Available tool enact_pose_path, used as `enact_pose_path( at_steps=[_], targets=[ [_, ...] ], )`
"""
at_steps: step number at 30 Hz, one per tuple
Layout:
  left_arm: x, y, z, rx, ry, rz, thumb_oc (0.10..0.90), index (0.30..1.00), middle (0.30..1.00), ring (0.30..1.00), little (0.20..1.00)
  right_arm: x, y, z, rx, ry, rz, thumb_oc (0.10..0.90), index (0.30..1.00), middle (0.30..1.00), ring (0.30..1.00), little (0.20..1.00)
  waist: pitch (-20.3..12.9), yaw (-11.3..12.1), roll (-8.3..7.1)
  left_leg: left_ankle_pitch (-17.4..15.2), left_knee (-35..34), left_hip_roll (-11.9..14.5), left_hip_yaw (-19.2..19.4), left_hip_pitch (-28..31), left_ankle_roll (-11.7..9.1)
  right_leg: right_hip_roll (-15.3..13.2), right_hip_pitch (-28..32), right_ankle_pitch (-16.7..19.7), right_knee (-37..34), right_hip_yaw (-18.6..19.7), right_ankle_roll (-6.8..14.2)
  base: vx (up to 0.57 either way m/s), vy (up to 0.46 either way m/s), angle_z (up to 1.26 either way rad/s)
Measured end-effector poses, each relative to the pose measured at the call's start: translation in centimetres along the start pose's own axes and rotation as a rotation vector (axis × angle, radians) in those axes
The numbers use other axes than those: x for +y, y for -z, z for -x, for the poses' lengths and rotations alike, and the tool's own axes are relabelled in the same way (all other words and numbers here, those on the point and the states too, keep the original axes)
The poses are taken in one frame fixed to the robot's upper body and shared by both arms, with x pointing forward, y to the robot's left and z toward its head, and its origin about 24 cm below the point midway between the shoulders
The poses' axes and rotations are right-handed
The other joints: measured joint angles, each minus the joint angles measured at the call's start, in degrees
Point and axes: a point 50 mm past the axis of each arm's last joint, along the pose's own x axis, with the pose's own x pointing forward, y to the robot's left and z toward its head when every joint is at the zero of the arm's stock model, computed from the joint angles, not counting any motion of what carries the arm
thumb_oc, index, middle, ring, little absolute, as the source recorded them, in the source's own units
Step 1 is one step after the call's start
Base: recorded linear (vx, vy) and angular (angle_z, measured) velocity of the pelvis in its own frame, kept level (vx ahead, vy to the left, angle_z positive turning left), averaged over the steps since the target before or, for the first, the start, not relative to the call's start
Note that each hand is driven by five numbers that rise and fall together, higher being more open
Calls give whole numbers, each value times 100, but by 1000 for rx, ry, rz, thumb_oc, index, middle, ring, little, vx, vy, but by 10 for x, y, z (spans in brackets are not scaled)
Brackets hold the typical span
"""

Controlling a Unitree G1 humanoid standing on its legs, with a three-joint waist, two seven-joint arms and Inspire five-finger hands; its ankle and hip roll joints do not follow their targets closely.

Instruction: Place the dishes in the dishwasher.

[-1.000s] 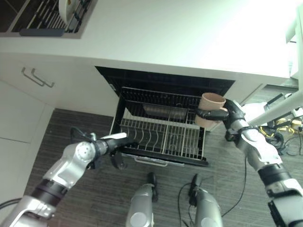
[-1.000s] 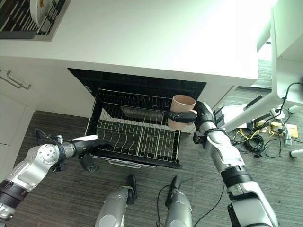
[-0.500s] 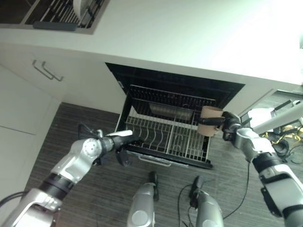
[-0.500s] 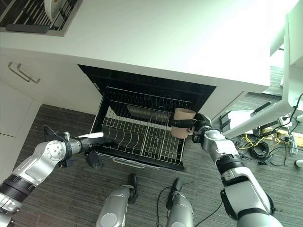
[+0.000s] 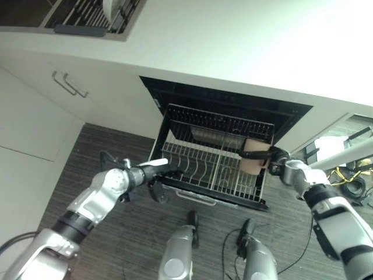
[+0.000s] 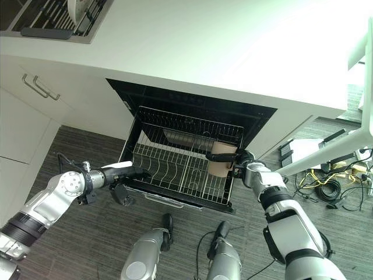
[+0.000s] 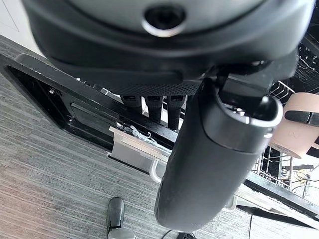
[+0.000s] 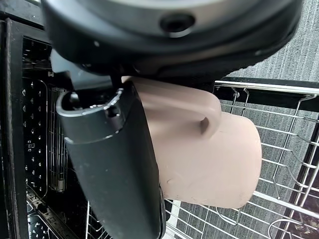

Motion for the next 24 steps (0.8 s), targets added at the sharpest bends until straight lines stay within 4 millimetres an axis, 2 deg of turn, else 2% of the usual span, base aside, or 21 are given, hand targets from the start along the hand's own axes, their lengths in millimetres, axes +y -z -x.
enact_pose_path(
  at_steps=[15, 18, 24],
  targets=[
    [-2, -1, -1, -23, -17, 27, 800, 900, 900, 900, 900, 0, -10, 0, -21, 48, 35, 800, 900, 900, 900, 900, -3, 20, 38, 9, -19, -25, -23, -24, -3, -11, 0, 5, -37, -25, 8, 0, 0, 0],
    [-2, -1, -1, -23, -18, 28, 800, 900, 900, 900, 900, 2, -18, 2, -60, 69, 76, 800, 900, 900, 900, 900, -2, 12, 39, 8, -20, -25, -22, -27, -3, -10, -2, 7, -44, -25, 12, 0, 0, 0],
    [-7, 2, -1, -17, -41, 39, 800, 900, 900, 900, 900, -9, -41, 10, -163, 134, 173, 800, 900, 900, 900, 900, -2, -27, 38, 6, -27, -24, -3, -14, 0, -4, -2, 9, -53, -5, 14, 0, 0, 0]
  ],
)
